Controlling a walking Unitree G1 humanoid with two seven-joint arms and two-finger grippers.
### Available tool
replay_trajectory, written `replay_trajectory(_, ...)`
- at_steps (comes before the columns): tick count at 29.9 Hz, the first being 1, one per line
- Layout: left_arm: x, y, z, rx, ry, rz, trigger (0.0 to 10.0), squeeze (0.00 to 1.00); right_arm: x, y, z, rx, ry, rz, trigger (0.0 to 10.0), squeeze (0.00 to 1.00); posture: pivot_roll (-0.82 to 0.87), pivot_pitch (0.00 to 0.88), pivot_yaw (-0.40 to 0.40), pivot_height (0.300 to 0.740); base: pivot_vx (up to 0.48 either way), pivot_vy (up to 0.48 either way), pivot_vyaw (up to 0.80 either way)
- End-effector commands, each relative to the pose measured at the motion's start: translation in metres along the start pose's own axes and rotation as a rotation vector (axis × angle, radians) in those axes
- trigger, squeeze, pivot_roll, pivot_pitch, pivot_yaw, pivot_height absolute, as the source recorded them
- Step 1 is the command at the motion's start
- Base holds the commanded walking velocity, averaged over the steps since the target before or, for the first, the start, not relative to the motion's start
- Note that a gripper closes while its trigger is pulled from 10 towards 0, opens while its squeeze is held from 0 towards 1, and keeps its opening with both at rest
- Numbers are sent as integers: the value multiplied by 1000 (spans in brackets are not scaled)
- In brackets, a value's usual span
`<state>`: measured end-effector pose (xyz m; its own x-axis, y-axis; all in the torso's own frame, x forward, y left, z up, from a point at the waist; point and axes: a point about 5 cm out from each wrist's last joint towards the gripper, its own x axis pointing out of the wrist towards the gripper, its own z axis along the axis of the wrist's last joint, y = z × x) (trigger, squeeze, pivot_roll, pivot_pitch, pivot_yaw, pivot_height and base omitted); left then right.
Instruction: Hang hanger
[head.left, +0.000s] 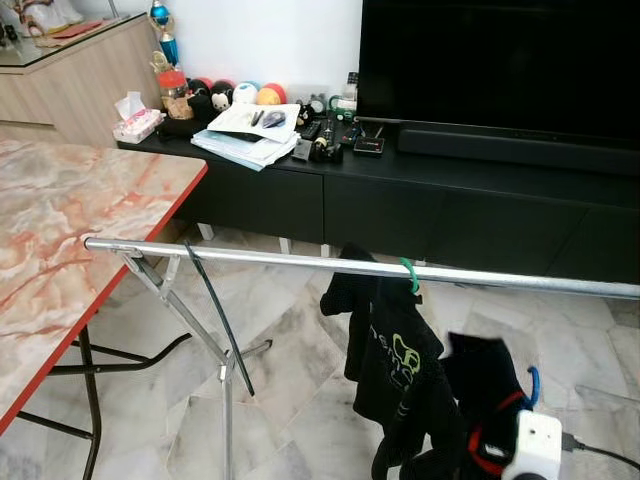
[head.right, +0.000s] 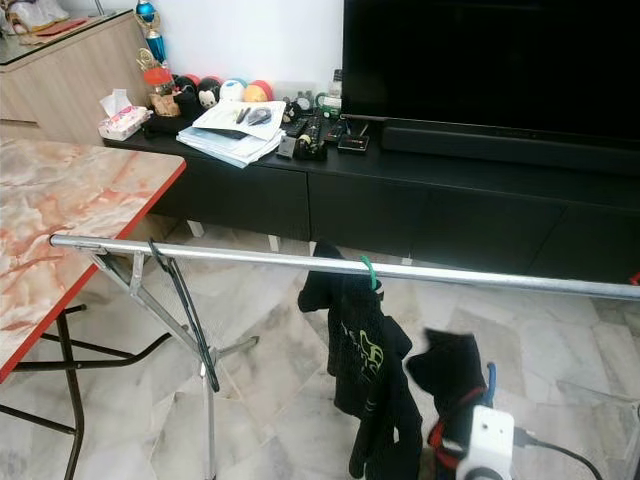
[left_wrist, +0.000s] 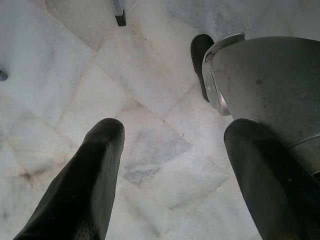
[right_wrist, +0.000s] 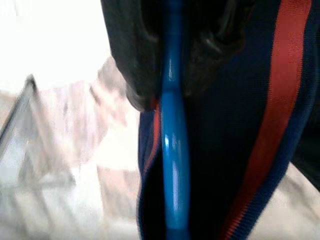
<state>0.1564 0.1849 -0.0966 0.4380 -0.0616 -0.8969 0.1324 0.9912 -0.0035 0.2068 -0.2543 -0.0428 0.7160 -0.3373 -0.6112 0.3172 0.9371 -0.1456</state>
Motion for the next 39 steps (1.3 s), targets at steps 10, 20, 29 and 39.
replay_trajectory(10,3,-15,12,-57,-69,-7,10000,0,-11,11,-49,-10,159,126,10000,0,-24,80,30,740,0,0,0)
replay_trajectory(20,3,-14,11,-100,-80,18,10000,0,-18,5,-66,-66,215,152,10000,0,-26,74,10,740,0,0,0)
replay_trajectory(29,2,-12,10,-102,-83,45,10000,0,-17,12,-62,-69,201,171,10000,0,-26,64,15,740,0,-267,0)
replay_trajectory(39,3,-13,9,-88,-69,36,10000,0,-11,11,-48,-89,132,168,10000,0,-28,53,15,740,0,-115,0)
